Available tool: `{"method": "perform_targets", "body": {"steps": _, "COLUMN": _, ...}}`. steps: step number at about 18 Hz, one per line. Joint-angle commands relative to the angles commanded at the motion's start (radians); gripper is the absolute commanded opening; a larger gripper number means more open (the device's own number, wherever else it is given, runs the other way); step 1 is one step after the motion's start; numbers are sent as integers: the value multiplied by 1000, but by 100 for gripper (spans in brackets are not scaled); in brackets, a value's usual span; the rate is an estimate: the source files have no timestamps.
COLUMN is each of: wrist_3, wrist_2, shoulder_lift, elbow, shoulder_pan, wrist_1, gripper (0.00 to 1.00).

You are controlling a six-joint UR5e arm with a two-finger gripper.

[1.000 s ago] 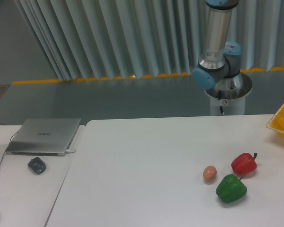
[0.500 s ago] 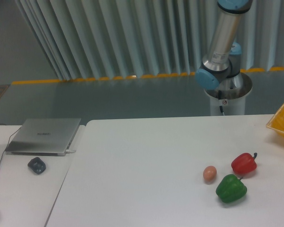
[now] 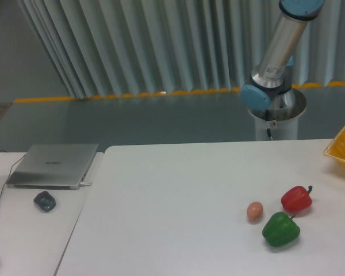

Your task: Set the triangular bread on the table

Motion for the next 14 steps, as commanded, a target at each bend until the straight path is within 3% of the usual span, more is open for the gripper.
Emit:
{"method": "perform_targets", "body": {"steps": 2, "wrist_3": 2, "wrist_2": 0, "shoulder_lift": 0, "elbow": 0, "shoulder_pan": -2, "wrist_1": 2, "gripper": 96}}
{"method": "perform_targets", "body": {"steps": 3, "wrist_3": 2, "wrist_2": 0, "shoulder_lift": -2, "elbow": 0, "shoulder_pan": -2, "wrist_1": 2, "gripper": 87}}
{"method": "perform_targets", "body": {"steps": 5, "wrist_3": 12, "wrist_2": 0, "shoulder_lift": -6, "elbow": 5, "shoulder_pan": -2, "wrist_1": 3, "gripper": 50}}
{"method": "perform_targets", "body": {"steps": 9, "wrist_3": 38, "wrist_2": 5, "shoulder_lift": -6, "elbow": 9, "shoulder_pan": -3, "wrist_1": 2, "gripper": 2}}
{"method": "perform_targets", "body": {"steps": 14, "wrist_3": 35, "wrist_2": 14, "shoulder_lift": 11, "elbow": 28, "shoulder_pan": -12, "wrist_1": -11, "gripper": 0}}
